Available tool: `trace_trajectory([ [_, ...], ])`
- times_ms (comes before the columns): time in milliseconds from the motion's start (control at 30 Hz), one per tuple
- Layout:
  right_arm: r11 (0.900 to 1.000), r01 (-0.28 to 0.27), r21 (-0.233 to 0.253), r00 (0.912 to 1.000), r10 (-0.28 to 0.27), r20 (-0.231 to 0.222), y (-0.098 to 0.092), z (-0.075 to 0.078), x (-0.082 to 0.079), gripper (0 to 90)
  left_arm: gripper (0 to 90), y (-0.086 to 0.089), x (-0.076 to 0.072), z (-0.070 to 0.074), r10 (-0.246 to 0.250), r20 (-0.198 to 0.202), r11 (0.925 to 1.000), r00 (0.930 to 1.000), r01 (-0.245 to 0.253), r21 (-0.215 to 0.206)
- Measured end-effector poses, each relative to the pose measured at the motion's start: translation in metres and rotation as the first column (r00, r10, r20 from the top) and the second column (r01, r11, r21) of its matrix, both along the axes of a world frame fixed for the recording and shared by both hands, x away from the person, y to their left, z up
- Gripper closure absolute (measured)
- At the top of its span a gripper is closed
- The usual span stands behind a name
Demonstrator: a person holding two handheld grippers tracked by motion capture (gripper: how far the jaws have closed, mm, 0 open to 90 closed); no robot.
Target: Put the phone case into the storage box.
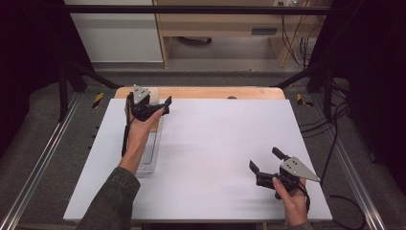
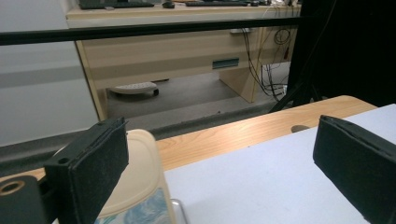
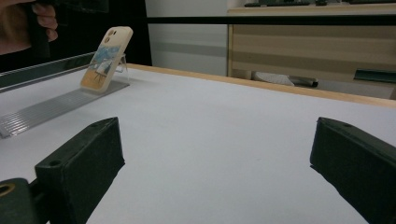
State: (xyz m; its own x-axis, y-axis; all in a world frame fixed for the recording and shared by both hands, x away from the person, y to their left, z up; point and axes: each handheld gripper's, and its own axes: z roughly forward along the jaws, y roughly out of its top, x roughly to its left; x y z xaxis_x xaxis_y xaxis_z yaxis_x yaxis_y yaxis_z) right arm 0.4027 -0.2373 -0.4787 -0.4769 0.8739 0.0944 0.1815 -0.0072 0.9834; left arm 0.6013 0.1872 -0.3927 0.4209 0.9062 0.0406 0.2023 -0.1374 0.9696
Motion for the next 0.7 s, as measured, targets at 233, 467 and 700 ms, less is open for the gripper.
trace_trajectory([
  [233,1.0,0.006,0.002,1.0,-0.006,0.002,-0.002,0.0,0.0,2.5,3.0,-0.015,-0.005,0.002,-0.042,0.006,0.9991,0.9991,0.042,0.005],
  [467,1.0,0.008,0.001,0.9999,-0.008,0.006,-0.003,0.001,0.0,2.5,3.0,-0.023,-0.009,0.003,-0.07,0.014,0.9975,0.9974,0.07,0.011],
  [700,1.0,0.01,0.001,0.9999,-0.01,0.009,-0.003,0.001,-0.001,2.5,2.9,-0.031,-0.012,0.001,-0.093,0.012,0.9955,0.9955,0.093,0.014],
])
